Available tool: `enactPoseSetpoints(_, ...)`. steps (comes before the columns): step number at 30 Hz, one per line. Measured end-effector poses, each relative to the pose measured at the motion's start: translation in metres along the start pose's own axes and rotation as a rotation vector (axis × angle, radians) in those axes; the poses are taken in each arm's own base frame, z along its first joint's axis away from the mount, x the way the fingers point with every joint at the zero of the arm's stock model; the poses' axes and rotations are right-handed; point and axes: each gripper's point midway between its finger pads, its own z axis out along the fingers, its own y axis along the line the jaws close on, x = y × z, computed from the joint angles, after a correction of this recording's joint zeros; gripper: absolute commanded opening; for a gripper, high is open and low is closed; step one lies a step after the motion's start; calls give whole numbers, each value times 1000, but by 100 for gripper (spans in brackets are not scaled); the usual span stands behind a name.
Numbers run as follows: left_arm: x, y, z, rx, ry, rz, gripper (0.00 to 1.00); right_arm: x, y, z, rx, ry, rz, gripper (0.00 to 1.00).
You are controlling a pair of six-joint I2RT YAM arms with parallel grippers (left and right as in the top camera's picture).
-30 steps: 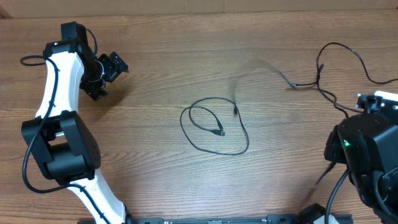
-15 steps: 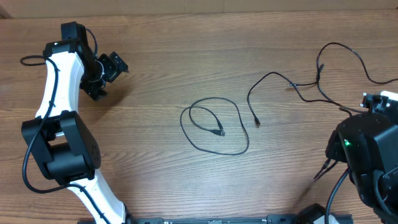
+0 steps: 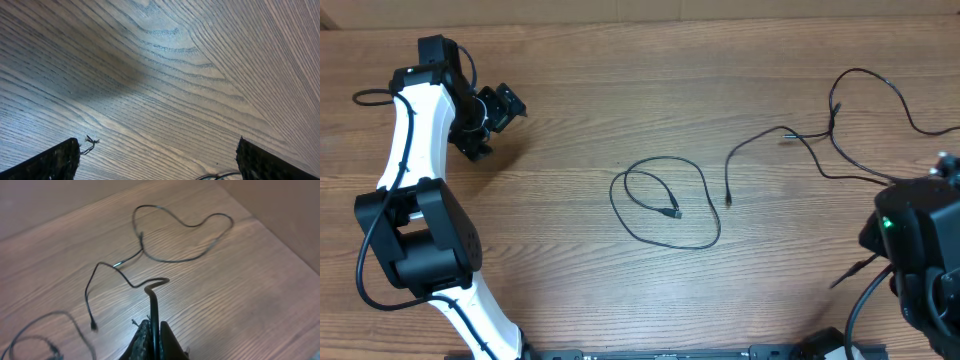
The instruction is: Untangle cables
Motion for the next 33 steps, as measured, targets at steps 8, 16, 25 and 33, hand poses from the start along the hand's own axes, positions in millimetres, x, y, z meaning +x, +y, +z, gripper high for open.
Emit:
enactPoseSetpoints(8,0,0,0,0,0,0,99,-13,-47,5,210,-44,154,4)
enactPoseSetpoints(16,0,0,0,0,0,0,99,-21,-88,11,419,-101,279,4)
enactPoseSetpoints(25,0,0,0,0,0,0,100,-14,-100,60,556,-61,333,4)
enactPoseSetpoints(33,0,0,0,0,0,0,99,-7,-129,128,686,-26,463,4)
